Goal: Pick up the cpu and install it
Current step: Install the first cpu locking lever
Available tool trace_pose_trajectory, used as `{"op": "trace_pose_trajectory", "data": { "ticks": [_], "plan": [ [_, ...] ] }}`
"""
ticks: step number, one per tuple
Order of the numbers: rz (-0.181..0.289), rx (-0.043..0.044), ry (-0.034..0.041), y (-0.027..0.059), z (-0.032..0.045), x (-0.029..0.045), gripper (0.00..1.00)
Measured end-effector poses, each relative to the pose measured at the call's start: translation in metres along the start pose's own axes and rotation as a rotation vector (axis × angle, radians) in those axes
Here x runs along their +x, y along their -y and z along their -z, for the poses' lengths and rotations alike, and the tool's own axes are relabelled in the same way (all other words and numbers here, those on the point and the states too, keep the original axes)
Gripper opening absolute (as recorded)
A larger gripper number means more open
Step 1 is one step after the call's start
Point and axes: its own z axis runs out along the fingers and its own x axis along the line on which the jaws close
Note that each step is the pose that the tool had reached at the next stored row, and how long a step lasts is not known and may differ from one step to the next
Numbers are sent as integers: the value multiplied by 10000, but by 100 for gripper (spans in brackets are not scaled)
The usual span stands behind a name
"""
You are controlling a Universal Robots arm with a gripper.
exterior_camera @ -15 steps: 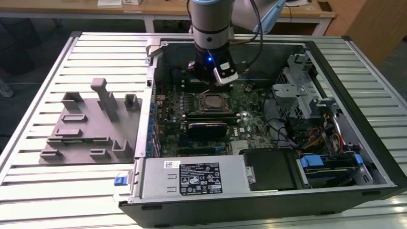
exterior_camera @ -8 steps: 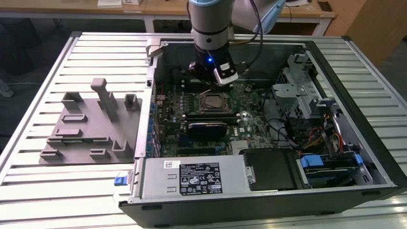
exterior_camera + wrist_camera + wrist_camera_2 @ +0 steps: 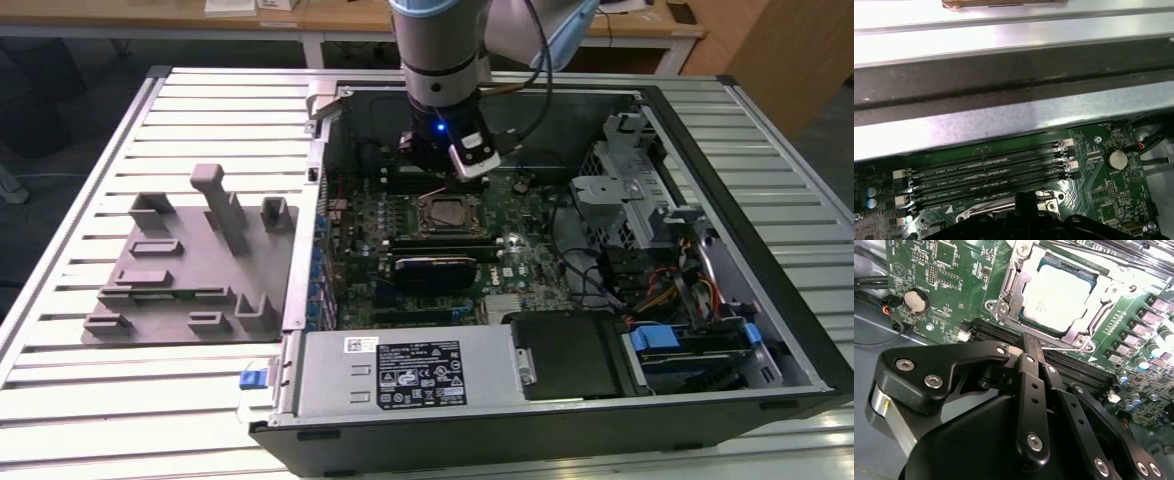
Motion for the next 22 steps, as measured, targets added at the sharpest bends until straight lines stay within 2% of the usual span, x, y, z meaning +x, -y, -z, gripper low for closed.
{"op": "trace_pose_trajectory", "data": {
  "ticks": [8, 13, 17, 22],
  "plan": [
    [-574, 91, 132, -13, -26, 9, 11],
    [-714, 136, 166, -56, -39, 21, 11],
    [-717, 131, 180, -73, -49, 30, 11],
    [-698, 114, 299, -76, -71, 37, 11]
  ]
}}
